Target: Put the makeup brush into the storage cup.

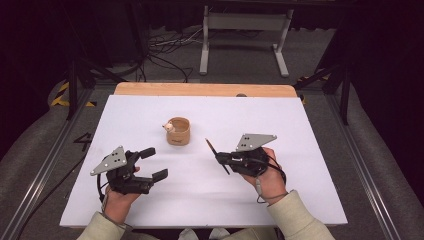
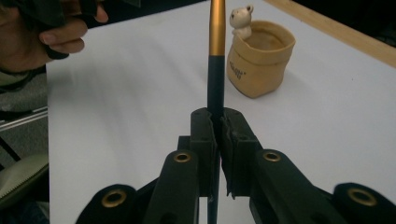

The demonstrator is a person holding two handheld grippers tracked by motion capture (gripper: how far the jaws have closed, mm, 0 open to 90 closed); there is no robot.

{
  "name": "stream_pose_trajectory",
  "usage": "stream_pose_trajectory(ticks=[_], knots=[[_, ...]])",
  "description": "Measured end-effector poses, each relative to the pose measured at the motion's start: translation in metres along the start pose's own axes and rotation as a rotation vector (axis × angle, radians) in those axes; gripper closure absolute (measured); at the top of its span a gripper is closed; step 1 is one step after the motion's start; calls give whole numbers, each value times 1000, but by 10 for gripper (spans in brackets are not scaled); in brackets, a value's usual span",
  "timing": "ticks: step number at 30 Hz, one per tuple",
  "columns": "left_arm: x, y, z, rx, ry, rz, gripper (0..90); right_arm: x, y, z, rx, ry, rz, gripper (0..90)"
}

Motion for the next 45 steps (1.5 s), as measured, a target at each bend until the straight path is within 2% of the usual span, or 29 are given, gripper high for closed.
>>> stream_pose_trajectory(ticks=[4, 6, 13, 16, 22, 23, 28, 41, 45], knots=[[7, -5, 3, 4, 2, -18, 131, -4, 5, -1, -4, -88, 16, 844], [10, -7, 6, 6, -5, -26, 134, -4, 6, -1, -9, -98, 16, 844], [24, -16, 18, 15, -6, -75, 150, -8, 18, -5, -56, -218, 54, 843], [30, -20, 21, 24, -3, -92, 152, -9, 19, -6, -42, -244, 69, 843], [37, -25, 26, 40, -1, -104, 156, -7, 22, -10, -29, -272, 87, 842], [39, -27, 27, 31, 0, -108, 156, -6, 23, -11, -31, -279, 86, 842], [45, -31, 32, 39, -3, -119, 160, -6, 22, -11, -16, -310, 96, 842], [67, -45, 44, 73, -3, -162, 236, 0, 27, -14, -15, -302, 116, 841], [73, -47, 44, 75, 11, -159, 281, 2, 28, -14, -16, -301, 118, 841]])
Point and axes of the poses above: each handheld gripper's, and its own axes: x roughly forward along the jaws, z roughly out of its top, y roughly to its left, the point moved 6 cm from there along x, roughly forward along the jaws, and after that the axes turned 7 degrees about x, right-handed, at the moved point
